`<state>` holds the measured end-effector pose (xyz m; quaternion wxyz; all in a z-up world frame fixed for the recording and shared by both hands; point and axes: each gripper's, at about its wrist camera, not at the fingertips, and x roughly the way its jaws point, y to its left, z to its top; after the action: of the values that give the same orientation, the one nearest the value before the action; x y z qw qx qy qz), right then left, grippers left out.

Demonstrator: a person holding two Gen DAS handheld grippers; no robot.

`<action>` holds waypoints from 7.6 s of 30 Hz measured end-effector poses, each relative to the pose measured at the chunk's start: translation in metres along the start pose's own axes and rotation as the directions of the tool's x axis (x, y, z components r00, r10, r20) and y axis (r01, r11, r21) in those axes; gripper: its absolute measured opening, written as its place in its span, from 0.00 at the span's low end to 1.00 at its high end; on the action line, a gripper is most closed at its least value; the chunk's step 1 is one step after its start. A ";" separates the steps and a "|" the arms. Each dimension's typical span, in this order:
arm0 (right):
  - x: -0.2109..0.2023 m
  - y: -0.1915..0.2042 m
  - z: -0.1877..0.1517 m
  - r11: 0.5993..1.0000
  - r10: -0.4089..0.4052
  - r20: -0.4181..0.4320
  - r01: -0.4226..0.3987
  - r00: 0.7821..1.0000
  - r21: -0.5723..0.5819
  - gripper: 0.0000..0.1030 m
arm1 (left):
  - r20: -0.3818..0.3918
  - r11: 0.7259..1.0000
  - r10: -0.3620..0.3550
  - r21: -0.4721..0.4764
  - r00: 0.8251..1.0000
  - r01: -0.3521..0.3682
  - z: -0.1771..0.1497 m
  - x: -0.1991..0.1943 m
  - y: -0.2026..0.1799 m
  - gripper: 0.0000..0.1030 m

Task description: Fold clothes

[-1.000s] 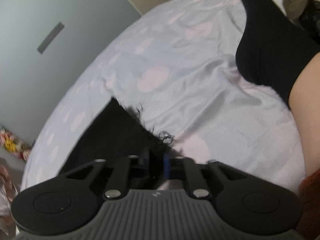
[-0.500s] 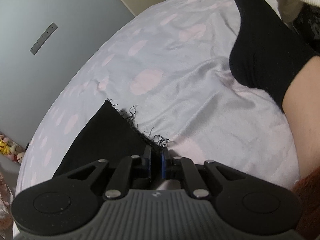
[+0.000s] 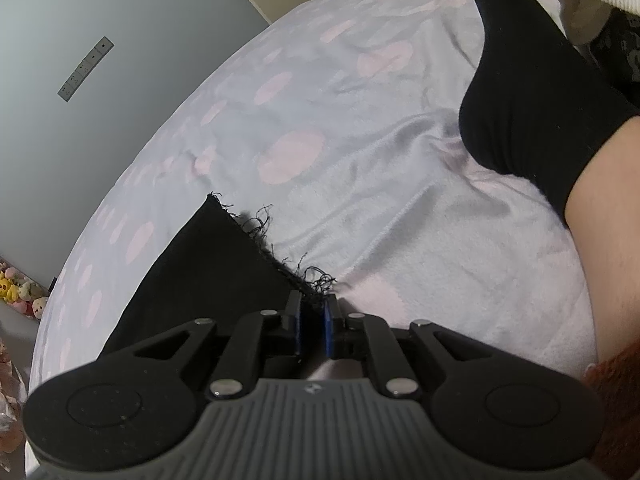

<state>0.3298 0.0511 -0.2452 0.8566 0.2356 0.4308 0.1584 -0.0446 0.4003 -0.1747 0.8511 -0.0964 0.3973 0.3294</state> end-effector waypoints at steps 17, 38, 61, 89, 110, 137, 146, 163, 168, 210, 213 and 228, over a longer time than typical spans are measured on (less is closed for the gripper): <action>0.008 -0.014 0.021 0.996 0.064 -0.140 -0.055 0.988 0.066 0.12 | -0.051 0.968 -0.148 0.196 0.988 0.156 0.064 0.015 -0.100 0.02; 0.015 -0.020 0.035 0.980 0.195 -0.235 -0.182 0.952 0.074 0.35 | -0.168 0.963 -0.237 0.089 0.957 0.254 0.164 0.137 -0.155 0.02; 0.084 0.003 0.063 0.902 0.404 -0.369 -0.432 0.837 0.007 0.13 | -0.249 0.949 -0.260 0.112 0.933 0.294 0.174 0.155 -0.156 0.01; -0.068 0.150 0.082 0.760 0.611 -0.236 -0.644 0.755 -0.091 0.11 | -0.198 0.916 -0.364 0.103 0.910 0.388 0.119 0.076 -0.137 0.01; -0.097 0.195 0.052 0.690 0.664 -0.281 -0.713 0.693 -0.126 0.12 | -0.220 0.890 -0.360 0.210 0.907 0.404 0.050 0.048 -0.147 0.00; -0.089 0.396 -0.145 0.698 0.278 -0.517 -0.539 0.810 -0.471 0.12 | 0.139 0.854 -0.152 -0.480 0.979 0.201 0.009 -0.025 0.195 0.07; -0.037 0.416 -0.254 0.627 0.080 -0.475 -0.414 0.877 -0.659 0.12 | 0.148 0.740 -0.237 -0.613 0.960 0.277 -0.006 0.000 0.229 0.07; -0.043 0.413 -0.296 0.557 0.116 -0.493 -0.467 0.862 -0.687 0.42 | 0.132 0.739 -0.284 -0.601 0.950 0.304 -0.017 0.008 0.230 0.08; -0.081 0.361 -0.232 0.588 0.183 -0.385 -0.414 0.905 -0.695 0.42 | 0.166 0.764 -0.304 -0.546 0.938 0.344 -0.011 -0.001 0.214 0.19; -0.024 0.315 -0.189 0.487 0.207 -0.272 -0.340 0.940 -0.805 0.11 | 0.029 0.924 -0.300 -0.238 0.954 0.298 0.009 0.036 0.088 0.08; 0.007 0.344 -0.207 0.484 0.186 -0.314 -0.365 0.931 -0.795 0.08 | 0.028 0.916 -0.318 -0.248 0.948 0.315 0.010 0.039 0.091 0.08; 0.082 0.402 -0.239 0.527 0.072 -0.312 -0.302 0.947 -0.794 0.00 | 0.031 0.887 -0.371 -0.284 0.928 0.364 0.008 0.050 0.101 0.06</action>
<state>0.1558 0.4913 -0.2056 0.7836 -0.1748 0.3762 0.4624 -0.0810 0.5047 -0.1964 0.8704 -0.2950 0.3304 0.2149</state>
